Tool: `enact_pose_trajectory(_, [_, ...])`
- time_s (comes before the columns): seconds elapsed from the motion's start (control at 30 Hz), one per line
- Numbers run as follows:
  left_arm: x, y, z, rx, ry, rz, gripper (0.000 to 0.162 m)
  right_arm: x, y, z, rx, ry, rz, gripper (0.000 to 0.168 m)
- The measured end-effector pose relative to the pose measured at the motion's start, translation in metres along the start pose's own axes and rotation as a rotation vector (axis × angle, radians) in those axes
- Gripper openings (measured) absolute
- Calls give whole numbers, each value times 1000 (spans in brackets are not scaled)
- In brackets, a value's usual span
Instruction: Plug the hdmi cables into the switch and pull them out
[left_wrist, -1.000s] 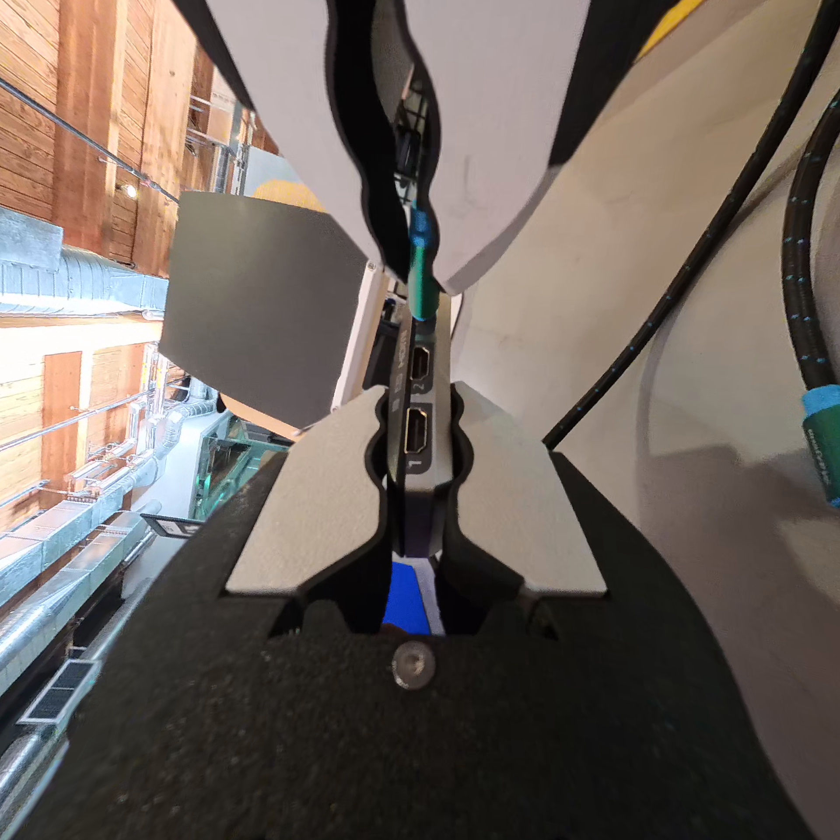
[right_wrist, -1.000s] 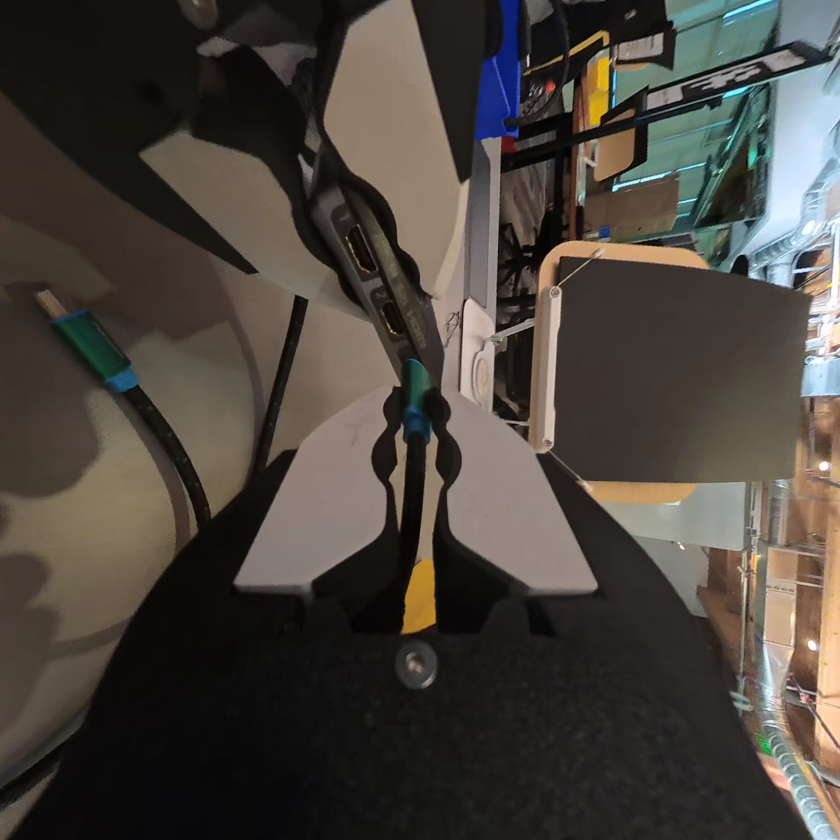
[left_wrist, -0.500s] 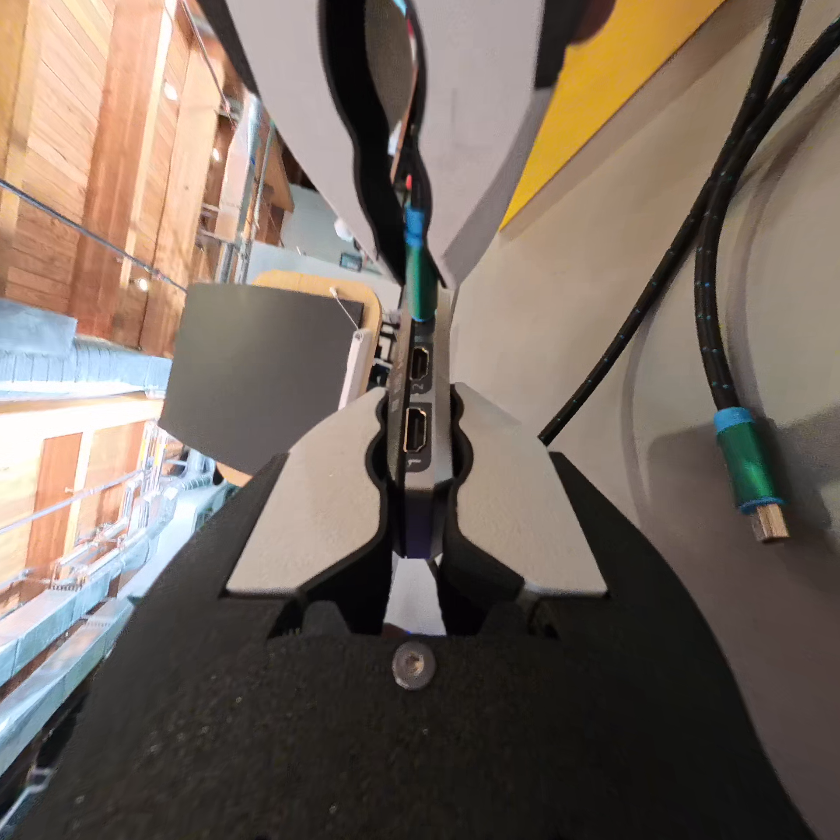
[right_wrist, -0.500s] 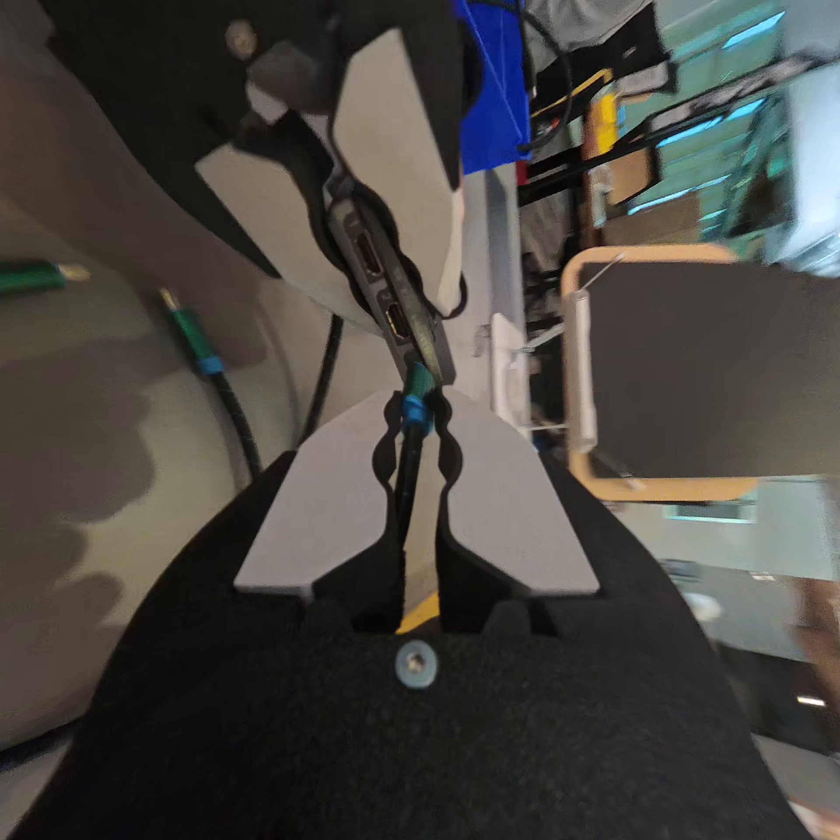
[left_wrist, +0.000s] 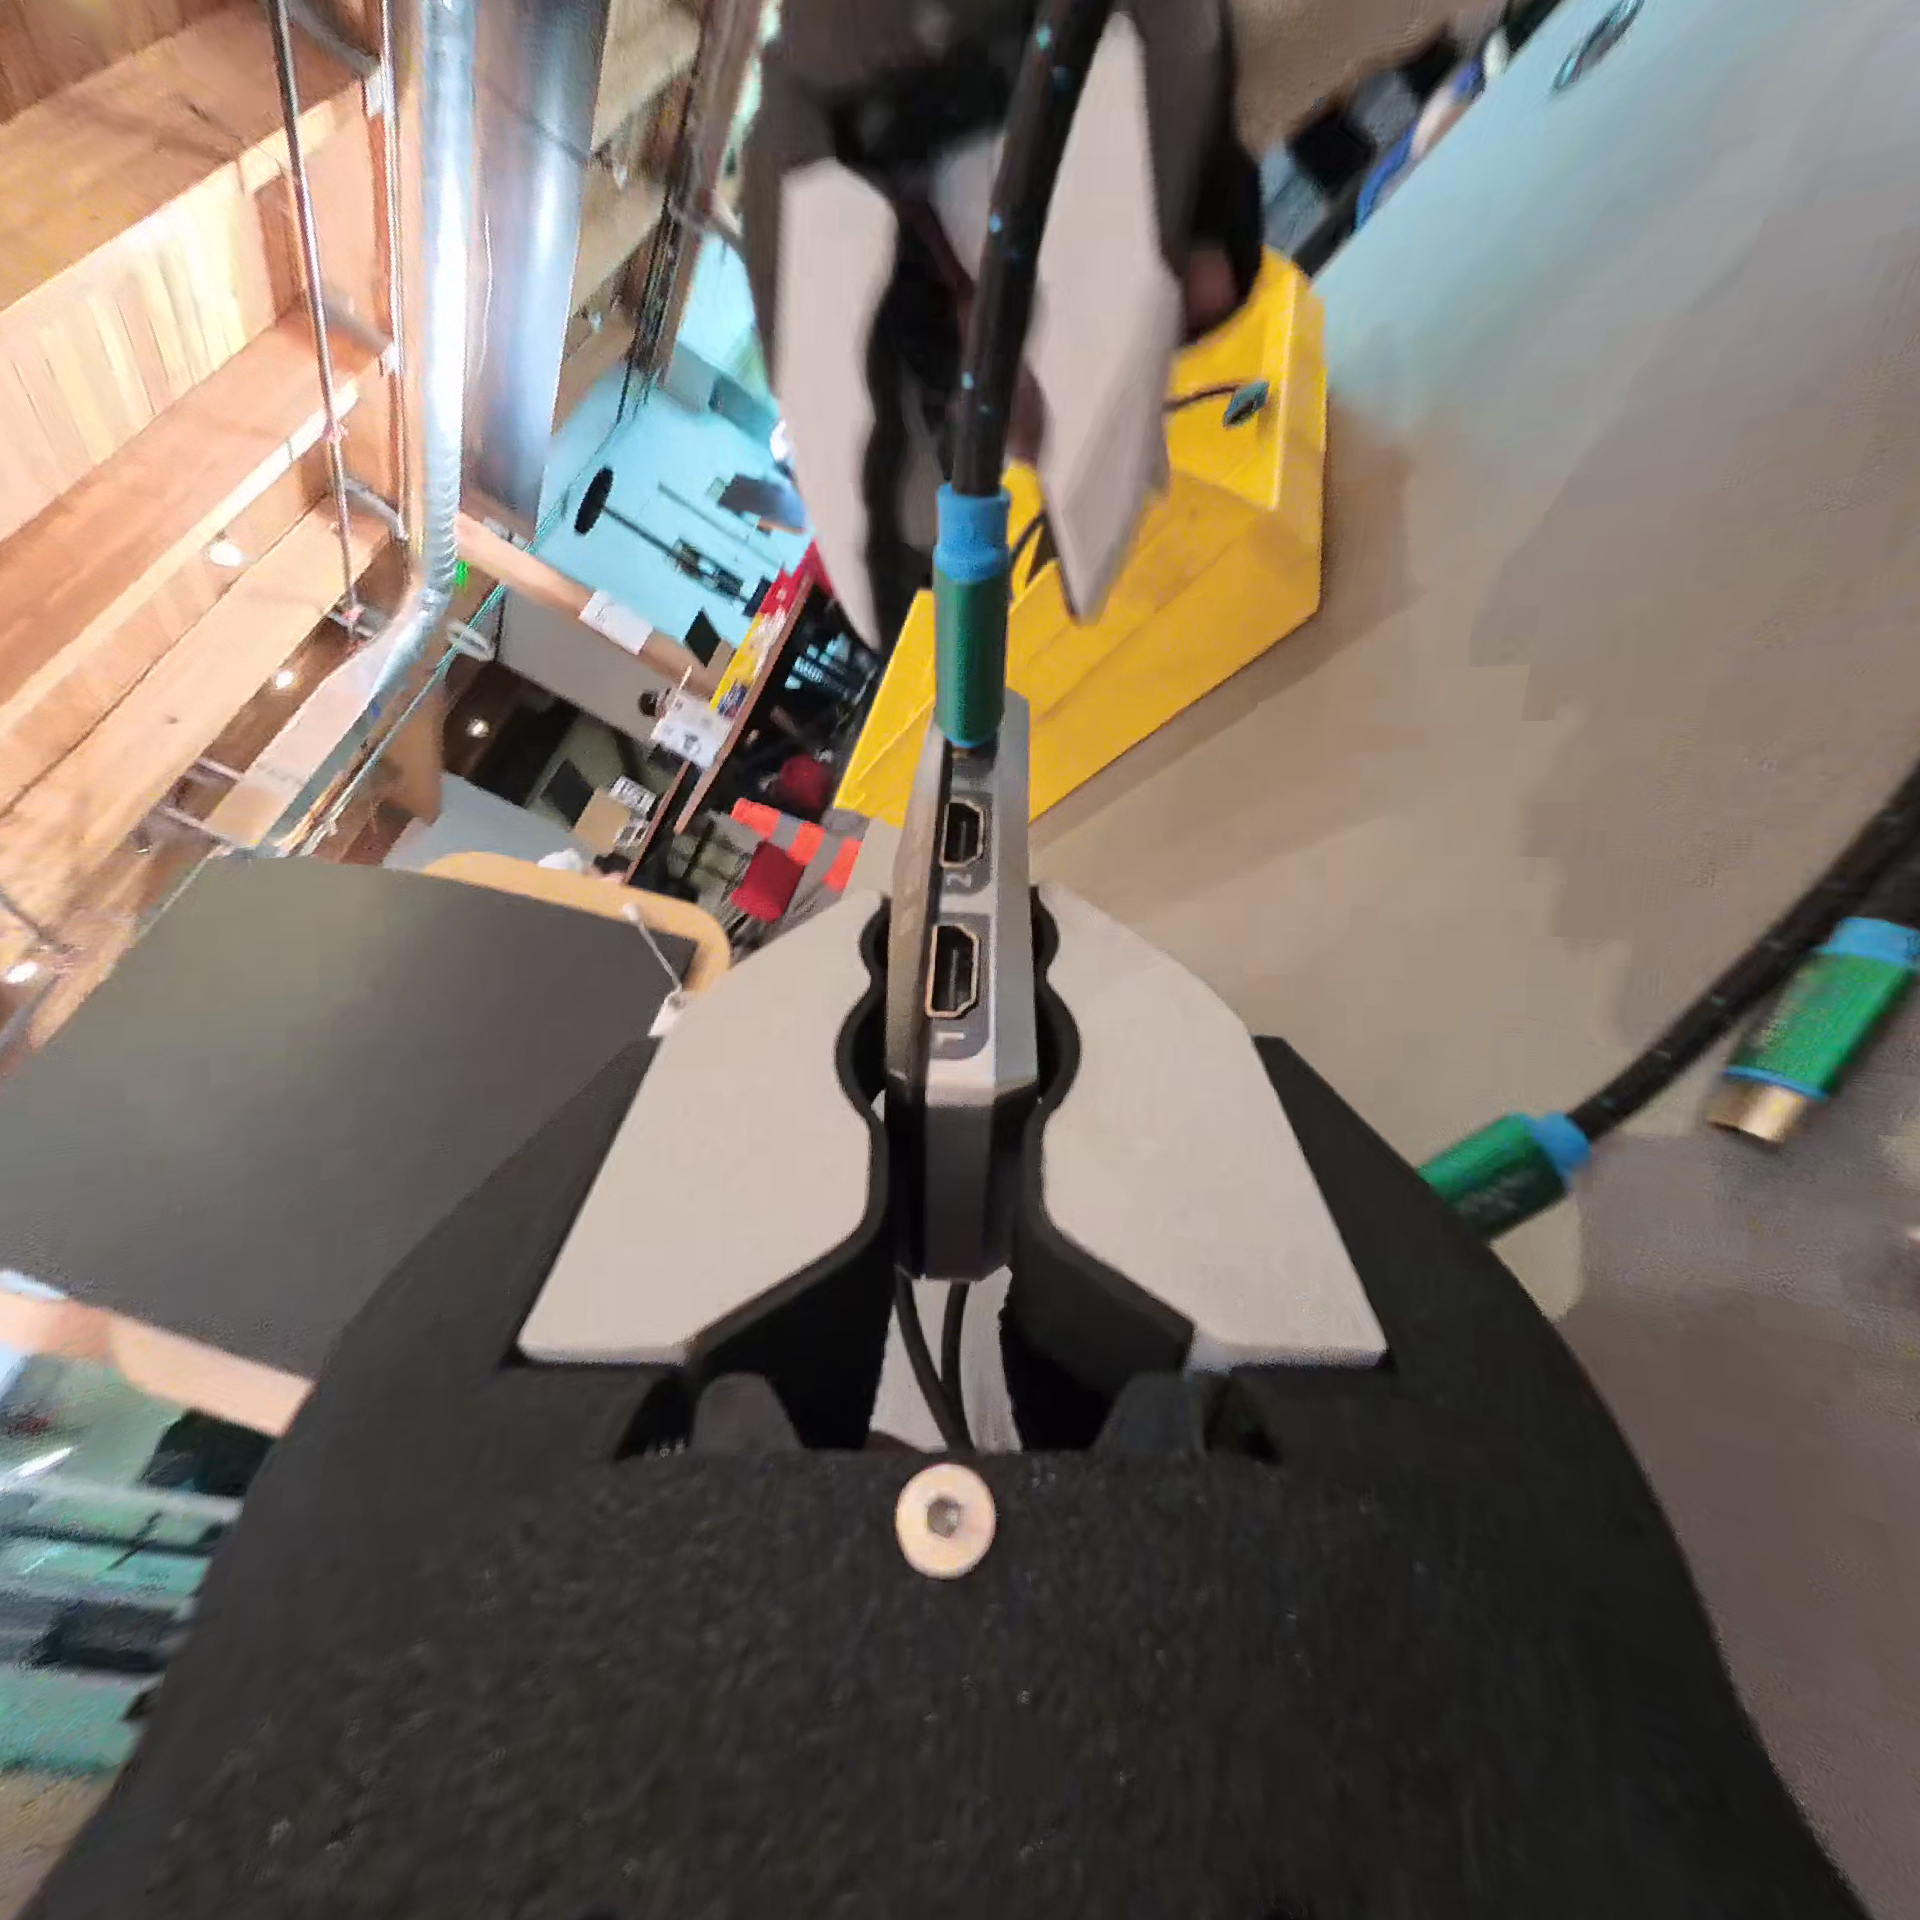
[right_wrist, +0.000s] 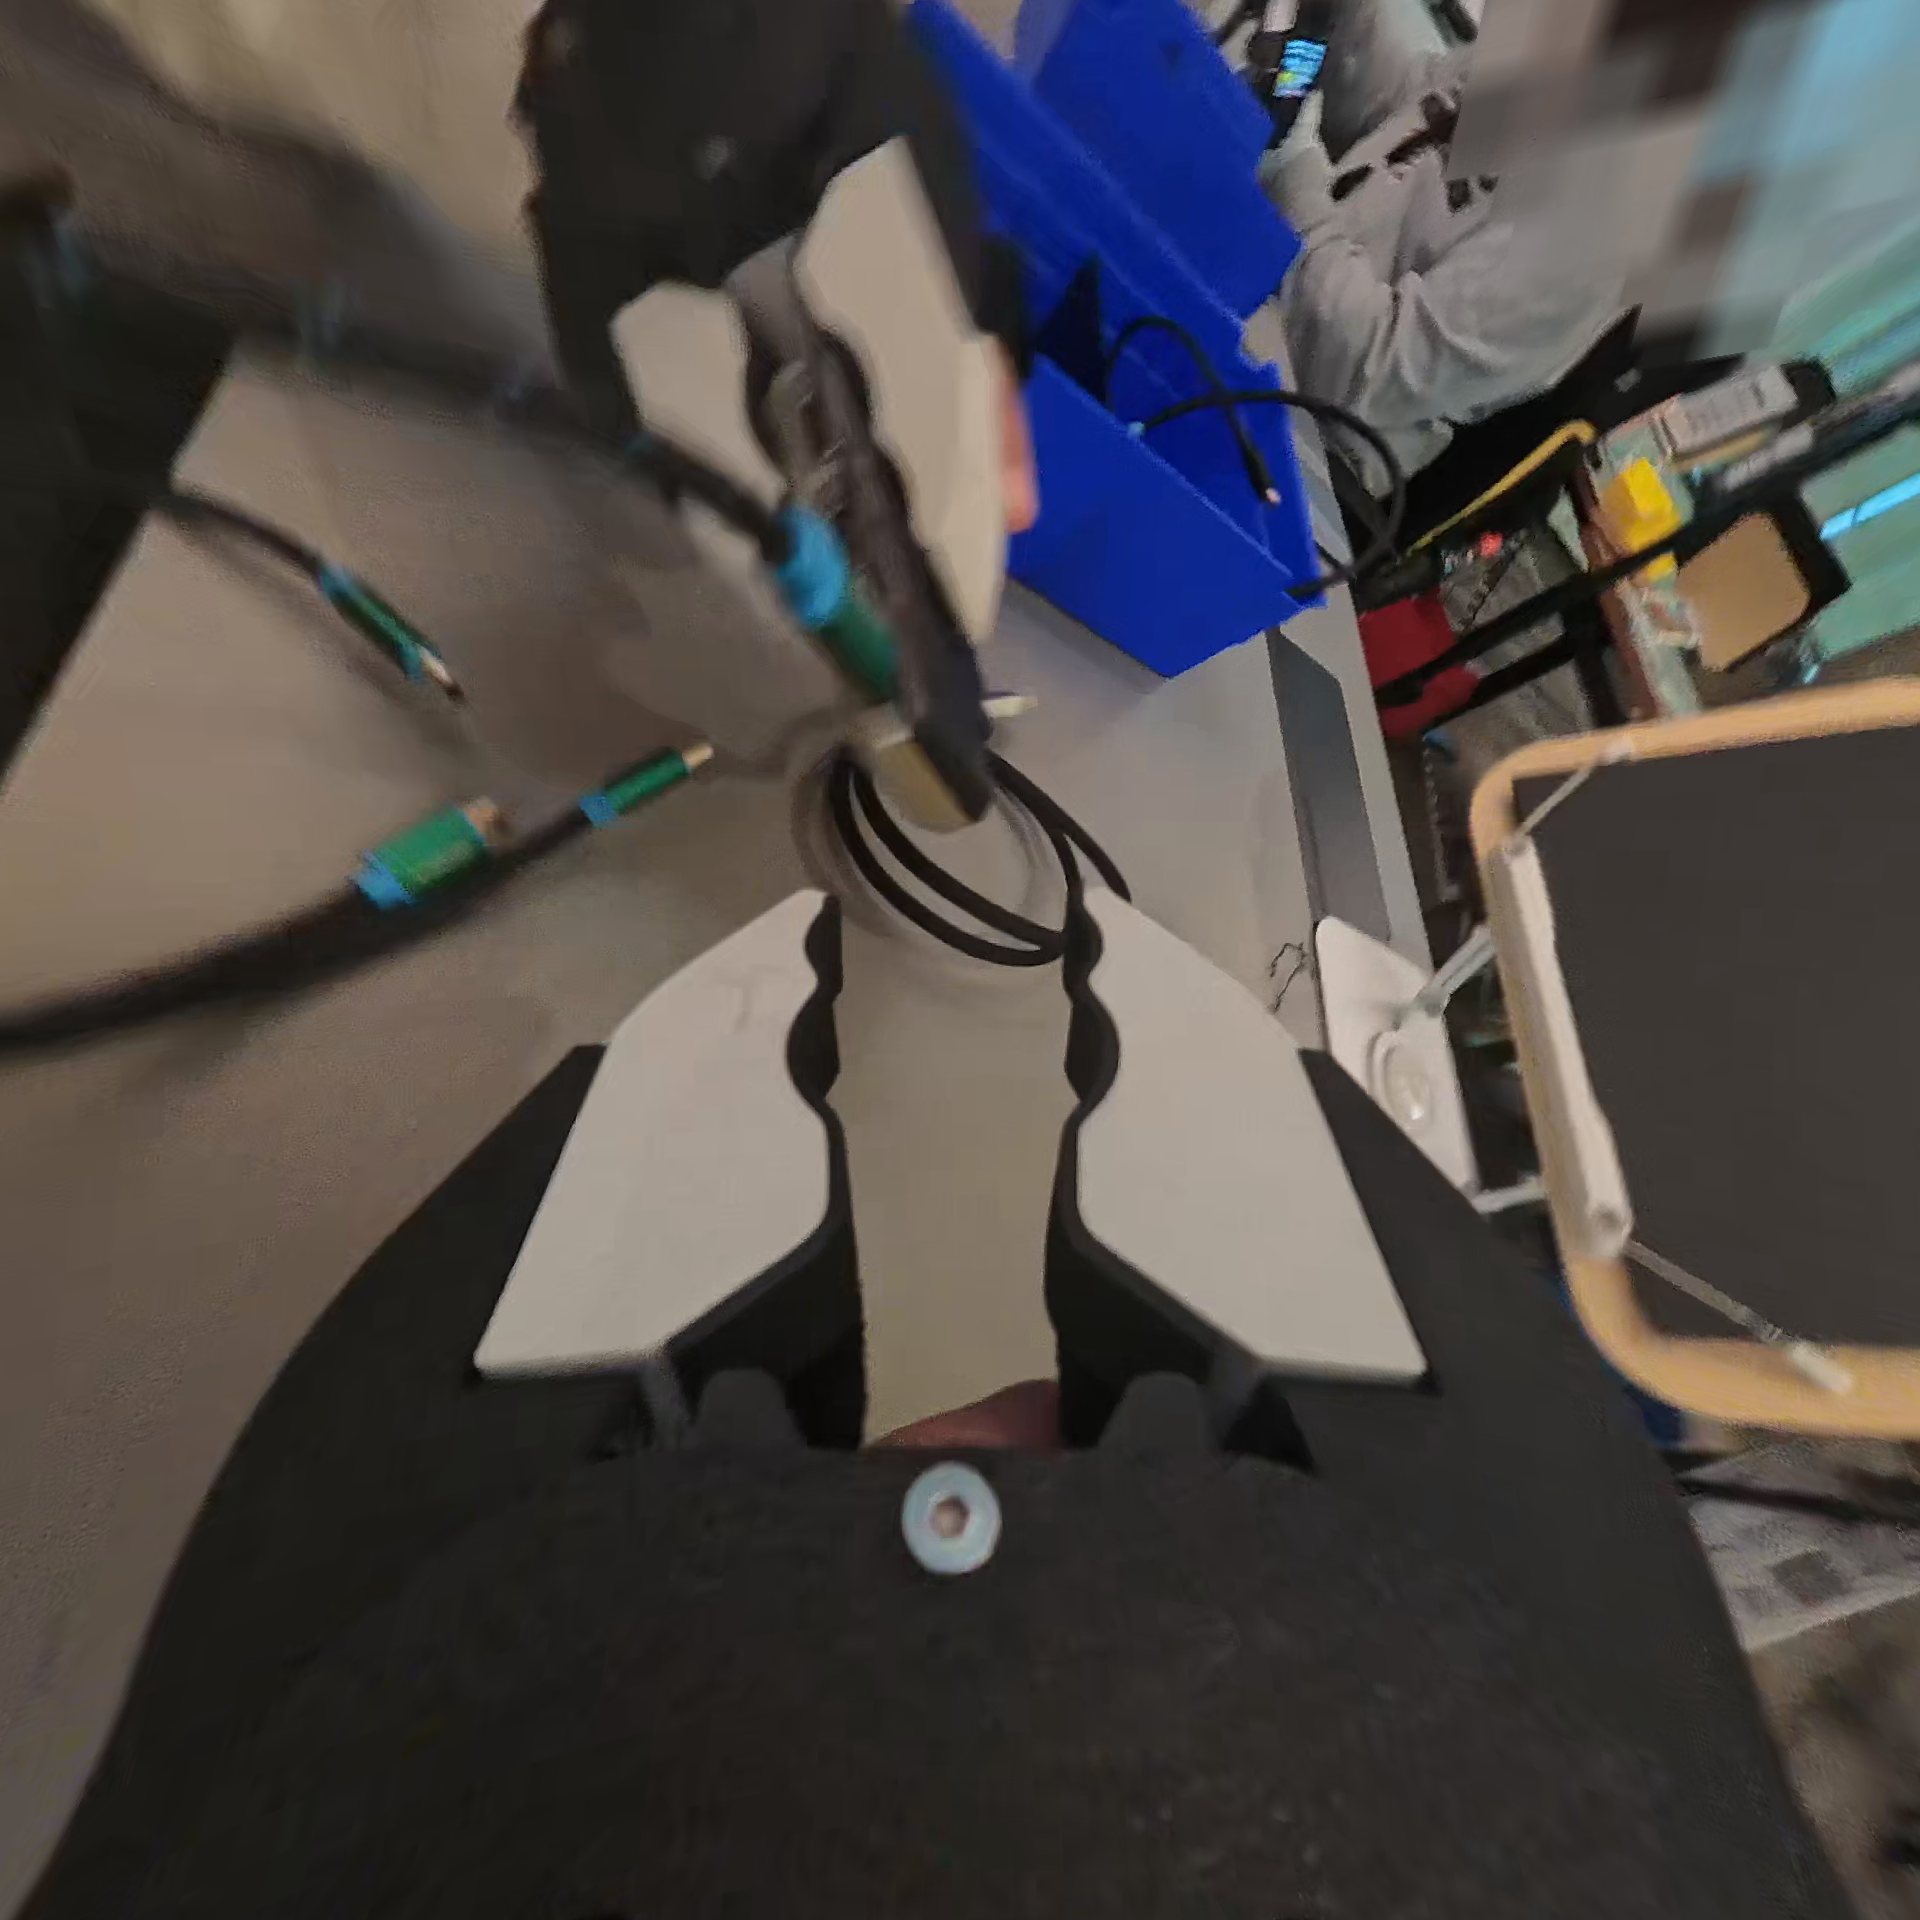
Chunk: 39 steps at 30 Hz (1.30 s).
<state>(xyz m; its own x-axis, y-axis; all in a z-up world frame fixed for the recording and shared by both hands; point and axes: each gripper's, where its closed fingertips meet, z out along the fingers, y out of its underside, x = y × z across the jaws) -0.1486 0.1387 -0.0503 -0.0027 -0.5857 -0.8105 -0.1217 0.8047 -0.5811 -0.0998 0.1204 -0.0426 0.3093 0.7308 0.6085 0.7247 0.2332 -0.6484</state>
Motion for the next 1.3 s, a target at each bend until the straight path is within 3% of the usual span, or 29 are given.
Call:
enact_pose_trajectory(0.2, [-1,-13,5,103,59,-13,23,0,-21,37,79,99,-301,38])
enact_pose_trajectory(0.33, [-9,0,21,85,52,-33,23,10,-12,50,44,84,-385,21])
enact_pose_trajectory(0.43, [-26,29,27,-35,10,-215,28,32,1,54,-25,153,-366,21])
enact_pose_trajectory(0.53, [-49,55,12,-138,-122,-354,38,63,14,50,-102,247,-339,21])
enact_pose_trajectory(0.57, [-55,60,5,-162,-151,-429,31,76,18,48,-130,299,-336,21])
enact_pose_trajectory(0.67, [-68,58,-13,-168,-182,-713,24,108,30,47,-241,481,-358,21])
enact_pose_trajectory(0.8, [-73,34,-20,-145,-143,-972,36,113,54,68,-438,648,-358,21])
enact_pose_trajectory(1.0, [-73,34,-15,-280,-155,-1010,44,88,64,92,-503,659,-256,21])
enact_pose_trajectory(1.13, [-74,77,-17,-457,-228,-910,47,83,55,88,-491,661,-249,21])
enact_pose_trajectory(1.23, [-47,99,-15,-459,-152,-859,41,82,56,77,-456,664,-135,21])
enact_pose_trajectory(1.3, [-25,88,-2,-372,-88,-829,41,81,59,74,-469,669,-122,21])
